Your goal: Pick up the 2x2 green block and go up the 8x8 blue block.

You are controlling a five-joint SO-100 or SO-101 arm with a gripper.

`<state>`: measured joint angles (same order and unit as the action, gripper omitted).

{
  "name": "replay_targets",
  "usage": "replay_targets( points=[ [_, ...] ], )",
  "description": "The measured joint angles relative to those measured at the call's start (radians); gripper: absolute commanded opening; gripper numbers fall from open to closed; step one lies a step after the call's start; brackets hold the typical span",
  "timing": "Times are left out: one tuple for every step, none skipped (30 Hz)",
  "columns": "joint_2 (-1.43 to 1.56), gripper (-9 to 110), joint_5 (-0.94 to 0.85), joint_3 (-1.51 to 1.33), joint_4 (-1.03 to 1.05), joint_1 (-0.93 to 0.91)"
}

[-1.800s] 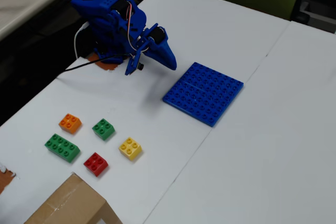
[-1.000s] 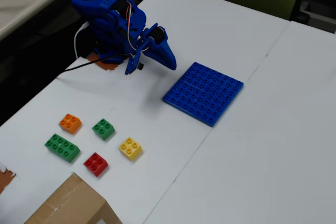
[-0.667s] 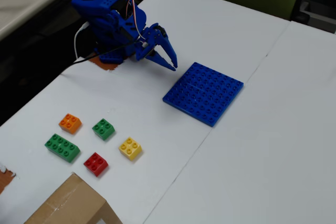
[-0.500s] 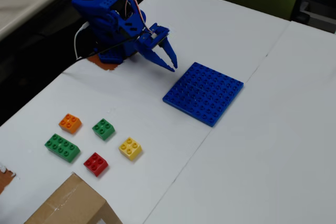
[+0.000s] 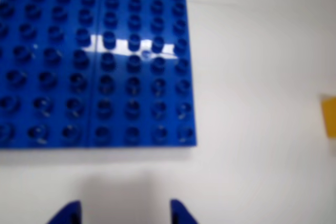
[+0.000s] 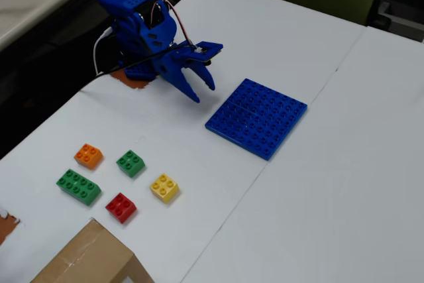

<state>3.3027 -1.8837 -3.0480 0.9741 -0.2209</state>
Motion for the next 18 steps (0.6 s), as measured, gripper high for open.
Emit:
replay_targets(
  points=[
    [0.0, 21, -0.011, 0.021, 0.037, -0.008],
    [0.0, 21, -0.023, 0.044, 0.071, -0.002],
    [0.0, 21, -0.031, 0.066, 0.103, -0.003],
    [-0.002, 21, -0.04, 0.089, 0.132, -0.017],
    [-0.009, 21, -0.048, 0.118, 0.16, -0.032],
    [-0.028, 21, -0.057, 0.156, 0.19, -0.032],
    [-0.063, 20, -0.063, 0.199, 0.219, -0.028],
    [-0.109, 20, -0.063, 0.252, 0.249, -0.025],
    [-0.163, 20, -0.063, 0.31, 0.279, -0.035],
    [-0.218, 20, -0.058, 0.371, 0.308, -0.052],
    [-0.265, 20, -0.049, 0.43, 0.331, -0.058],
    [-0.316, 20, -0.044, 0.492, 0.357, -0.06],
    [-0.377, 20, -0.044, 0.557, 0.383, -0.06],
    [-0.451, 20, -0.044, 0.627, 0.41, -0.08],
    [-0.531, 20, -0.051, 0.696, 0.433, -0.107],
    [-0.617, 20, -0.064, 0.759, 0.453, -0.143],
    [-0.692, 21, -0.084, 0.819, 0.466, -0.172],
    [-0.765, 21, -0.109, 0.871, 0.477, -0.199]
  ],
)
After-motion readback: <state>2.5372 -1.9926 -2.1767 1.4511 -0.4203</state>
